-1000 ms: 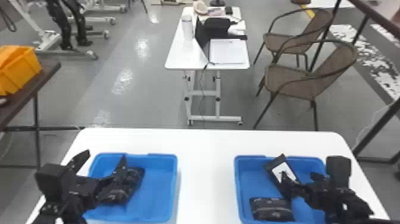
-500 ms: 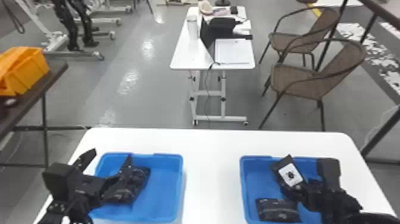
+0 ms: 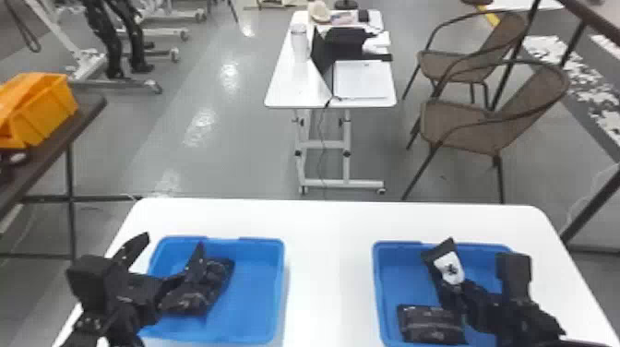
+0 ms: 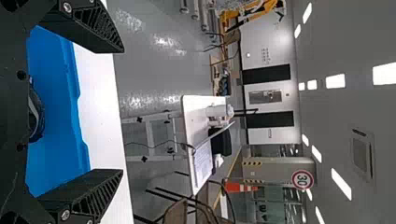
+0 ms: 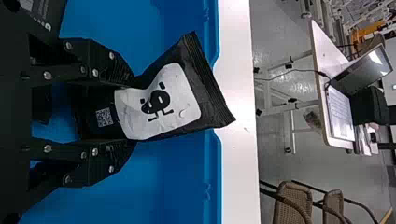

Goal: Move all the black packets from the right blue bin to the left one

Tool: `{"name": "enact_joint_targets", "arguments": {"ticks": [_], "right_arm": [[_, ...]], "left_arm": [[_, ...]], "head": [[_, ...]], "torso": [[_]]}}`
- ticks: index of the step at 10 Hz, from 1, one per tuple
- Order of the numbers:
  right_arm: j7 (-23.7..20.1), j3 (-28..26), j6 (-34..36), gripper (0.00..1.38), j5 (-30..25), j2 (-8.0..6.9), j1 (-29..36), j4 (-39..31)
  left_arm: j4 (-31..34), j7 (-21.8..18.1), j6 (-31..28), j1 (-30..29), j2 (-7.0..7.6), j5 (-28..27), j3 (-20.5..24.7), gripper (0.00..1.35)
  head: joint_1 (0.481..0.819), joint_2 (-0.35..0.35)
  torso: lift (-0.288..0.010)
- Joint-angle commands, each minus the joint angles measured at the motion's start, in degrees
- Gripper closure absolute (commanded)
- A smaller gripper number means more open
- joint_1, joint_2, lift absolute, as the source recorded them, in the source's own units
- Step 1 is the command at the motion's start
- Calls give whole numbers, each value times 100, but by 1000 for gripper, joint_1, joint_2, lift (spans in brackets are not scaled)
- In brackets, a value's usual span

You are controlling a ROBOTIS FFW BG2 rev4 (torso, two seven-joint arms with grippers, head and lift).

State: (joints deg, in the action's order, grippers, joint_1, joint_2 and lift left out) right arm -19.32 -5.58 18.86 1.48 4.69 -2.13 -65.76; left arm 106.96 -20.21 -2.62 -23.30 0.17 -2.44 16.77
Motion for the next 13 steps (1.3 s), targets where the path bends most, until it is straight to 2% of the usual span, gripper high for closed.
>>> {"name": "enact_joint_targets", "arguments": {"ticks": [1,4,5,7,9,10,13], "right_arm": [[7,-14,214,1136,169,-29,406,-772],[-19,-23,829,1136,591,59,1373,-2829],[-186,153,838,1136,845,111,1294,-3004],[-784,953,610,1136,986,138,388,-2521],[-986,1981,38,1136,1417,138,-640,-1466],[-1118,2412,-164,1136,1557,129,-1088,-1036],[-1267,3265,-463,1136,2067,85,-1826,-429]], "left_arm": [[1,0,-11,27,-32,24,-7,107],[124,17,-160,98,-32,314,-60,107],[238,17,-362,124,-32,472,-86,101],[484,-27,-1215,414,-32,1123,-306,96],[563,-44,-1768,704,18,1747,-675,82],[563,-44,-1927,827,88,1896,-807,82],[528,-97,-2111,1135,9,2054,-1035,81]], "head": [[695,84],[695,89],[695,91],[695,137],[695,180],[695,199],[695,233]], "torso": [[0],[0],[0],[0],[0],[0],[0]]}}
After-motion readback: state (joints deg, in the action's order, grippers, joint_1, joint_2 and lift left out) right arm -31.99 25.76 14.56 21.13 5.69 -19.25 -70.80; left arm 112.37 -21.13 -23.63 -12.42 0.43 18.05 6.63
